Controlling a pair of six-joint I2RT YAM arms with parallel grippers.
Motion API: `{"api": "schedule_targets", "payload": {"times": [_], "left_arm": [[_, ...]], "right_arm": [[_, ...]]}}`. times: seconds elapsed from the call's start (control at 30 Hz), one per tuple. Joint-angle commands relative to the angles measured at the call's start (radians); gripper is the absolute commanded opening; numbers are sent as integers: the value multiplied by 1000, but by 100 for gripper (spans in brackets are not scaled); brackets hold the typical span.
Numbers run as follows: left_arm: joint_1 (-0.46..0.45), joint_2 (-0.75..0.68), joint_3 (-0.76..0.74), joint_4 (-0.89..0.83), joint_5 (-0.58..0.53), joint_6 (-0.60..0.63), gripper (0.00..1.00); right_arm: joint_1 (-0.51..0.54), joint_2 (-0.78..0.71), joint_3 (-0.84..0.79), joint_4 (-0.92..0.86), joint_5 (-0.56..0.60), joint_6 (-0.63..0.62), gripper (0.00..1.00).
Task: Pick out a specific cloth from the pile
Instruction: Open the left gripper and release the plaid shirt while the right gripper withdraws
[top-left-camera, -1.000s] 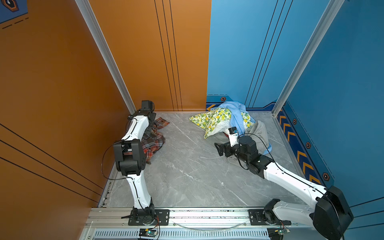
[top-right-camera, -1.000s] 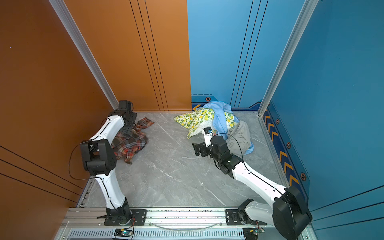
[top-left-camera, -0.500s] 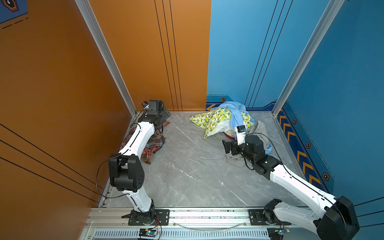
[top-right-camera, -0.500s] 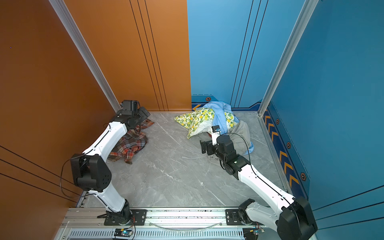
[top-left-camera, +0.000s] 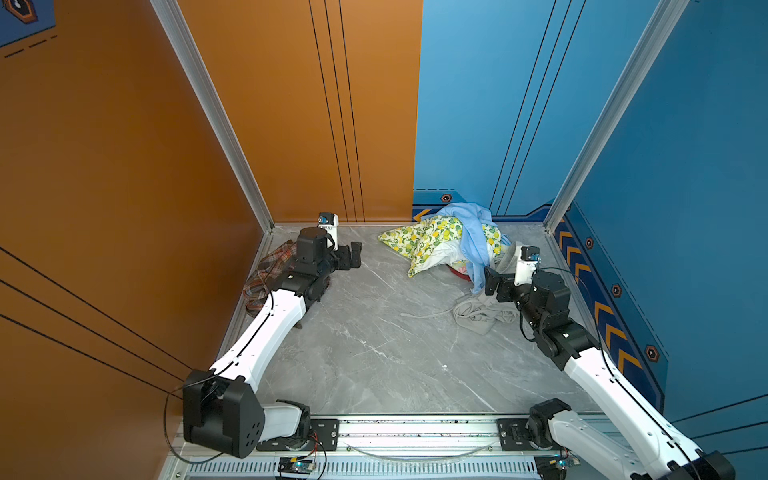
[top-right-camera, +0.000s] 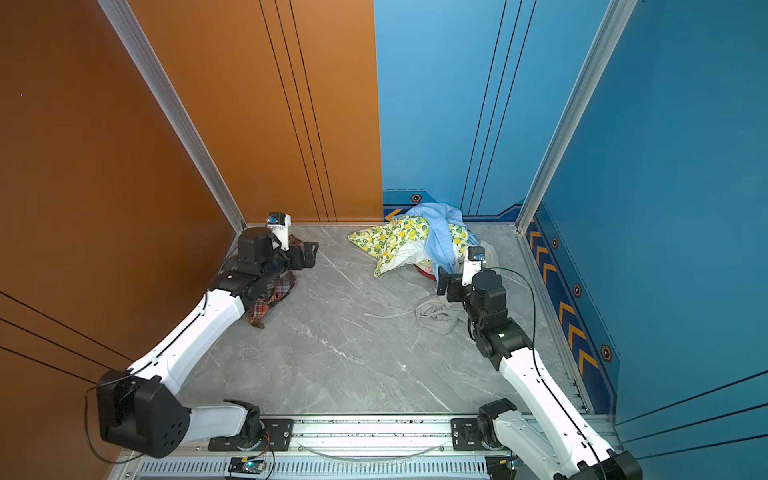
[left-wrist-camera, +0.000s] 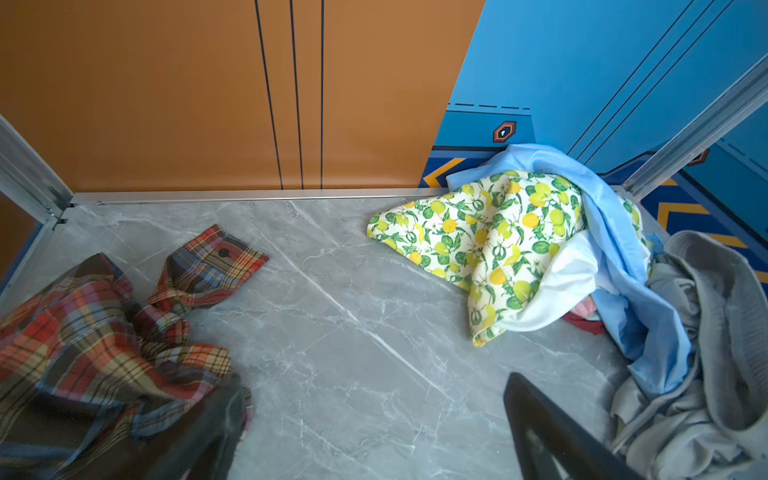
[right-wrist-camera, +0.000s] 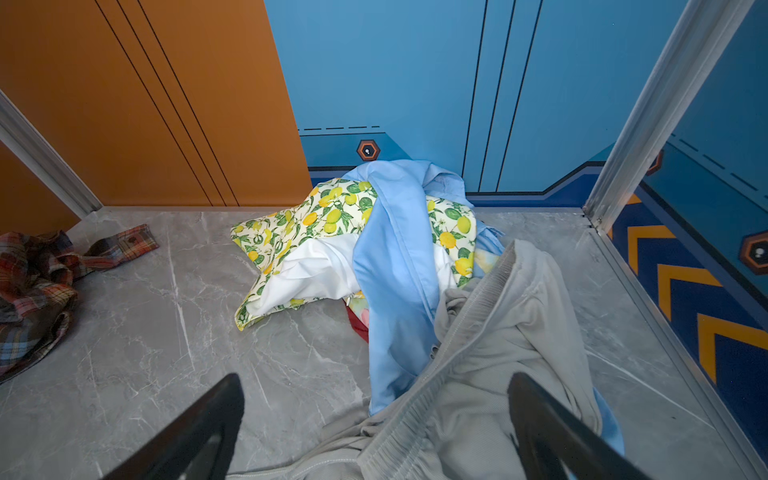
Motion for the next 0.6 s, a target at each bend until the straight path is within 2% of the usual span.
{"api": "schedule_targets", "payload": {"times": [0.0, 0.17, 0.3, 0.4, 0.57], "left_arm": [[42, -91, -129, 130, -16, 65, 98], [145, -167, -284, 213, -52, 26, 98], [203, -186, -444, 386, -89, 15, 98], [223, -165, -533, 506, -131, 19, 98], [231, -75, -564, 554, -201, 42, 98]], "right_arm": [[-23, -30, -70, 76, 46, -31, 100], [-64, -57, -182, 202, 45, -40, 100], [-102, -61, -256, 302, 25, -51, 100], [-128, -43, -288, 357, 26, -59, 100], [-164, 3, -330, 428, 18, -58, 100]]}}
